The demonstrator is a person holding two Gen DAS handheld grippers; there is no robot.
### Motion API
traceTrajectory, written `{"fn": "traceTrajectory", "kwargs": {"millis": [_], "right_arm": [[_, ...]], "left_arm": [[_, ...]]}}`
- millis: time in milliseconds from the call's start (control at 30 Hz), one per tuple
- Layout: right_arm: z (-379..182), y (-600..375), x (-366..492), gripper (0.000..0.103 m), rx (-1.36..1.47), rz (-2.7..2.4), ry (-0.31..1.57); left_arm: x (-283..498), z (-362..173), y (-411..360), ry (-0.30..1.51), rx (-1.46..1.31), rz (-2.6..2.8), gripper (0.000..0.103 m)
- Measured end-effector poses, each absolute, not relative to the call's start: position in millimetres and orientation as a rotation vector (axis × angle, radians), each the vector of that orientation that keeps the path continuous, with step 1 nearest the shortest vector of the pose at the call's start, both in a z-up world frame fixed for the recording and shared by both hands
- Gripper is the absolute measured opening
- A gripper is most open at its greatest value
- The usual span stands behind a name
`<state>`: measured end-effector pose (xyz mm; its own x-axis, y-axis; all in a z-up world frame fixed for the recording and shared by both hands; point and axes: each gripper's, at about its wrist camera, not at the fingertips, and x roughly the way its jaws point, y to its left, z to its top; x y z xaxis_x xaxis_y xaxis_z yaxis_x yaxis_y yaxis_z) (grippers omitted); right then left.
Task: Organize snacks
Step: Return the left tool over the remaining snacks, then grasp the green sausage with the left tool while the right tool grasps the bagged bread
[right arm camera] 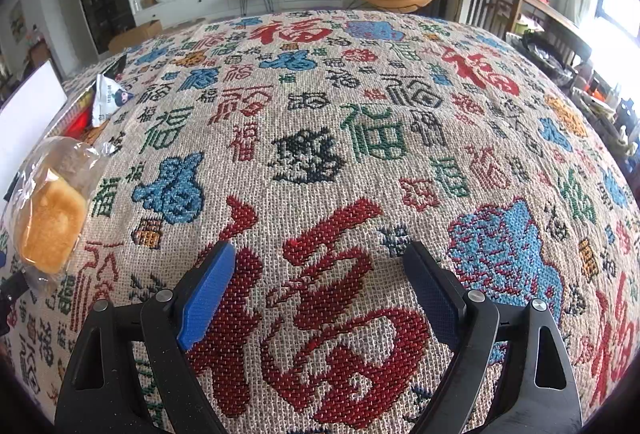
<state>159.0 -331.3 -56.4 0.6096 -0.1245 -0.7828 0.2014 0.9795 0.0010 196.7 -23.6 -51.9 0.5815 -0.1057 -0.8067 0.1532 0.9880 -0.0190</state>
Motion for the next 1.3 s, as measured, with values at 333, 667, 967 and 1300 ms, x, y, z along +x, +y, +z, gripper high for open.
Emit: {"fn": "traceTrajectory", "kwargs": {"millis": [333,667,967,1300], "right_arm": [[-56,-331,159,0.089,0.092,-0.189,0.896],[-56,-331,159,0.089,0.093,-0.189,0.896],[-56,-331,159,0.089,0.093,-0.189,0.896],[-56,-331,159,0.089,0.093,-0.19,0.896]], "left_arm": [[197,-52,-24,0.938,0.054,-0.151,0.103],[197,-52,-24,0.938,0.054,-0.149,0.103],[195,-49,-18,0.927,0.003,-0.18,0.103],[221,-21,31,0.9,-0.298,-0.251,0.087]]}}
